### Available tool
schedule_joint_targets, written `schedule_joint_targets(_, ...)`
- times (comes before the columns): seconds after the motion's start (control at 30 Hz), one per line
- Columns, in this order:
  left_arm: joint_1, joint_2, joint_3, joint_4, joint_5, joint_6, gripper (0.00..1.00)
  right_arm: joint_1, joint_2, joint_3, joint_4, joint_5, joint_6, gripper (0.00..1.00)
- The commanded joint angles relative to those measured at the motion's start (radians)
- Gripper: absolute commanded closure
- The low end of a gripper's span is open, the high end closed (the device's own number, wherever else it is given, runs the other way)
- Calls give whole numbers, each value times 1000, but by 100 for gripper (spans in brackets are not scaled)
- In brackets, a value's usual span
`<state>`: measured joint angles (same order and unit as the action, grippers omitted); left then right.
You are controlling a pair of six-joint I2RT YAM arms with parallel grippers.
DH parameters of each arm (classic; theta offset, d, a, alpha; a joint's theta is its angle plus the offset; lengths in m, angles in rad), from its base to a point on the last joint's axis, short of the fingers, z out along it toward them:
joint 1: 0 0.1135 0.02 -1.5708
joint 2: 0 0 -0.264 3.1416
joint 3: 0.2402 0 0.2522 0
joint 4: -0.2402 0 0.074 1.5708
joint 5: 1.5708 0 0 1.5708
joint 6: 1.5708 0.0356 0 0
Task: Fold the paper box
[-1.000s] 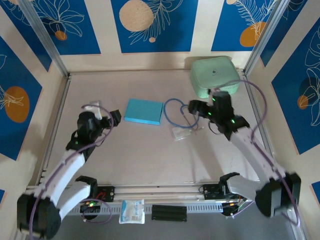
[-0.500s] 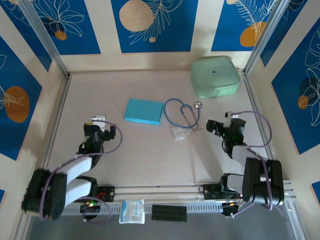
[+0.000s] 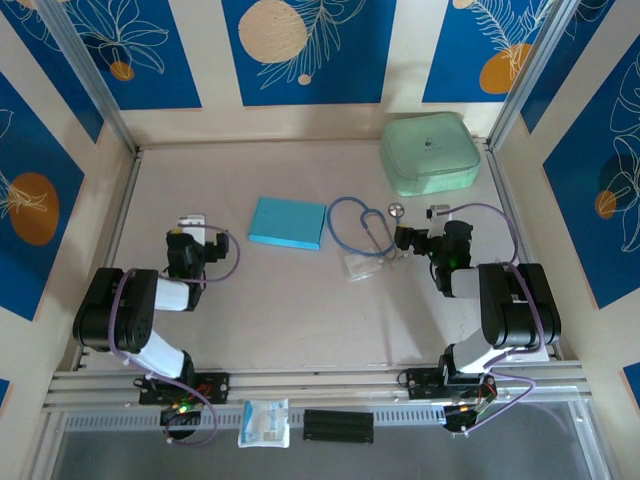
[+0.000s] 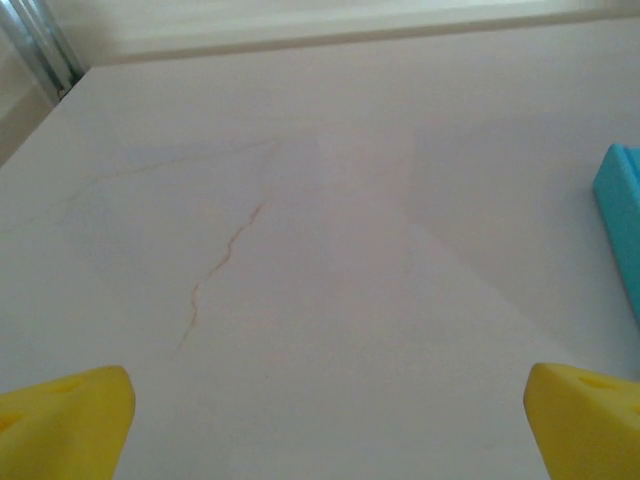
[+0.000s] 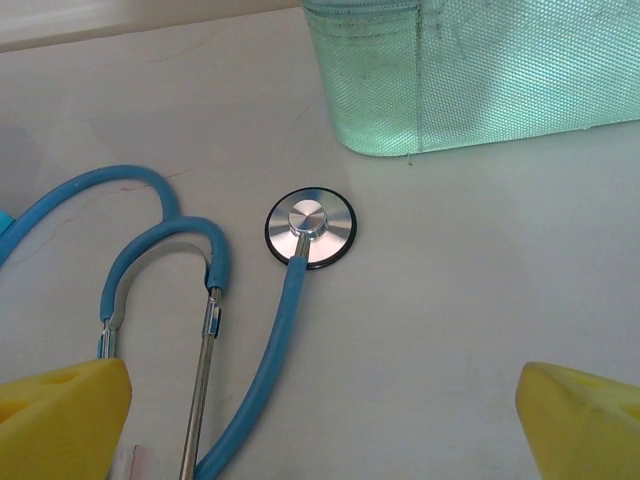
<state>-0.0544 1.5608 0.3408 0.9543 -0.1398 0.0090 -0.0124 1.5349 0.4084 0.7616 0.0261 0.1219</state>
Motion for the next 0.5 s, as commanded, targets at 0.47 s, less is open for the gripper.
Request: schedule_joint_targets(0.47,6,2,7,37,41,-7,1,4,-14,9,39,14,-26,1)
